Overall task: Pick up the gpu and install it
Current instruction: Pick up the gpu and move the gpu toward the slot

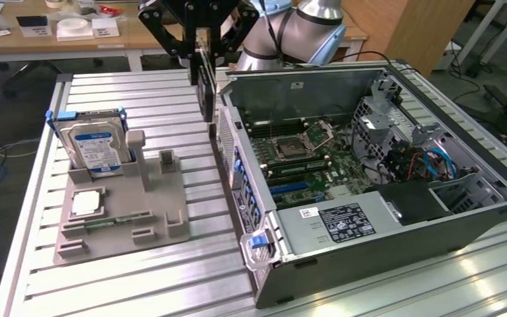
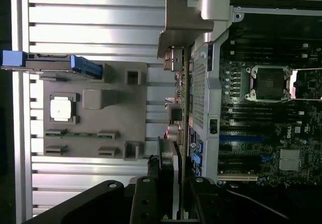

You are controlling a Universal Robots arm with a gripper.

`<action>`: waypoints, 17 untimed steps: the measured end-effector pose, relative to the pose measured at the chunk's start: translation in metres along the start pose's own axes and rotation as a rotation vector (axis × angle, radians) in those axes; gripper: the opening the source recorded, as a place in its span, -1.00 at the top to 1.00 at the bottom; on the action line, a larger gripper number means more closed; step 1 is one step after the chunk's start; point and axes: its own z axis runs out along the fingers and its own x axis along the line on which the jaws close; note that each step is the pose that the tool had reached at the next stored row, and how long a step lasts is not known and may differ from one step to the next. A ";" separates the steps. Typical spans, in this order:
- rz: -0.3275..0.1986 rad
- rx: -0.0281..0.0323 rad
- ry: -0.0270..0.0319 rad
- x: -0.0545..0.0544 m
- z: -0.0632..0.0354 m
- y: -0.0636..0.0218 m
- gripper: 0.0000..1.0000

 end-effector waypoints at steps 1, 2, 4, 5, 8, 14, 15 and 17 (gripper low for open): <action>0.000 0.0000 -0.0001 -0.002 0.0000 0.0000 0.44; 0.000 0.0001 0.0001 -0.003 0.0000 -0.0001 0.44; 0.000 0.0001 0.0000 -0.006 0.0000 0.0000 0.44; 0.000 0.0001 0.0000 -0.008 0.0000 0.0000 0.44; 0.000 0.0001 0.0000 -0.012 0.0000 -0.0001 0.44; 0.000 0.0000 0.0000 -0.020 0.0001 -0.0002 0.44; 0.000 0.0000 0.0000 -0.021 0.0001 -0.0002 0.44; 0.000 0.0001 0.0000 -0.024 0.0002 -0.0002 0.44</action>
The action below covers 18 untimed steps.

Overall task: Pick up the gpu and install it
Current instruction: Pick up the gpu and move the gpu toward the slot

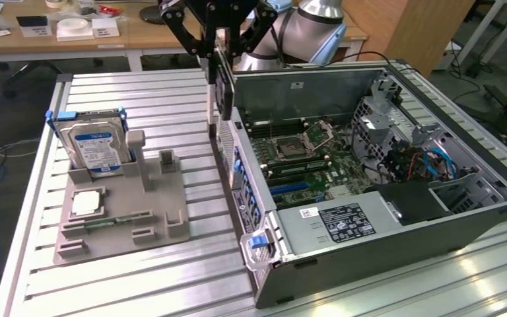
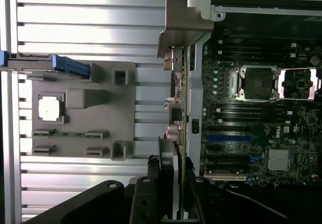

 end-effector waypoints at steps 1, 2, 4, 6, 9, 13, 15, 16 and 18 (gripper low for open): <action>0.000 0.0000 0.0000 -0.001 0.0000 0.0000 0.44; 0.000 0.0000 0.0000 -0.003 0.0001 0.0000 0.44; 0.000 0.0000 0.0000 -0.005 0.0001 0.0000 0.44; 0.000 0.0000 0.0000 -0.008 0.0001 0.0000 0.44; 0.000 0.0000 0.0000 -0.012 0.0001 -0.0001 0.44; 0.000 0.0000 0.0001 -0.019 0.0001 -0.0001 0.44; 0.000 0.0000 0.0000 -0.024 0.0002 -0.0001 0.44; 0.000 -0.0001 -0.0001 -0.027 0.0003 -0.0002 0.44; 0.000 0.0000 0.0000 -0.032 0.0002 -0.0002 0.44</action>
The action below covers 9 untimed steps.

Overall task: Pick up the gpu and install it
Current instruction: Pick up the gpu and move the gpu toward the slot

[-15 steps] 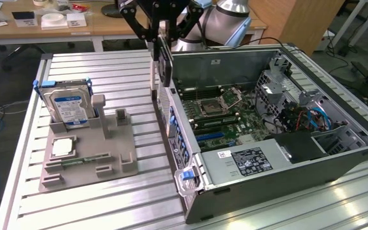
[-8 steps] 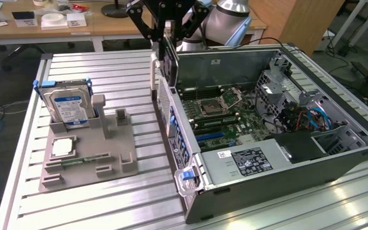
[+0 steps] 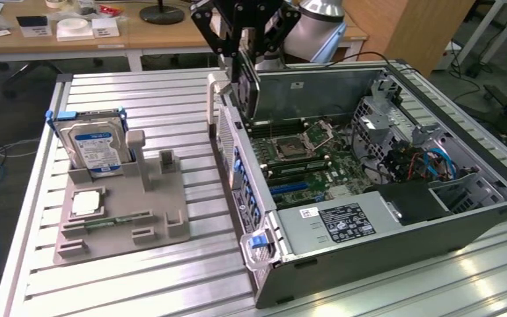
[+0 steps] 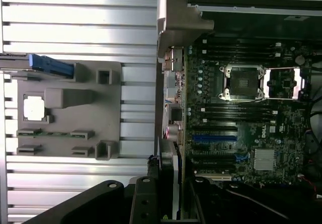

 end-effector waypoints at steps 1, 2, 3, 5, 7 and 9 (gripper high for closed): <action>0.000 0.0000 0.0000 -0.002 0.0000 0.0000 0.44; 0.000 -0.0001 -0.0001 -0.005 0.0001 0.0000 0.44; 0.000 -0.0001 -0.0001 -0.007 0.0001 0.0000 0.44; 0.000 0.0000 -0.0001 -0.012 0.0003 -0.0001 0.44; 0.000 0.0001 -0.0001 -0.016 0.0006 -0.0001 0.44; 0.000 0.0022 0.0000 -0.020 0.0010 -0.0001 0.44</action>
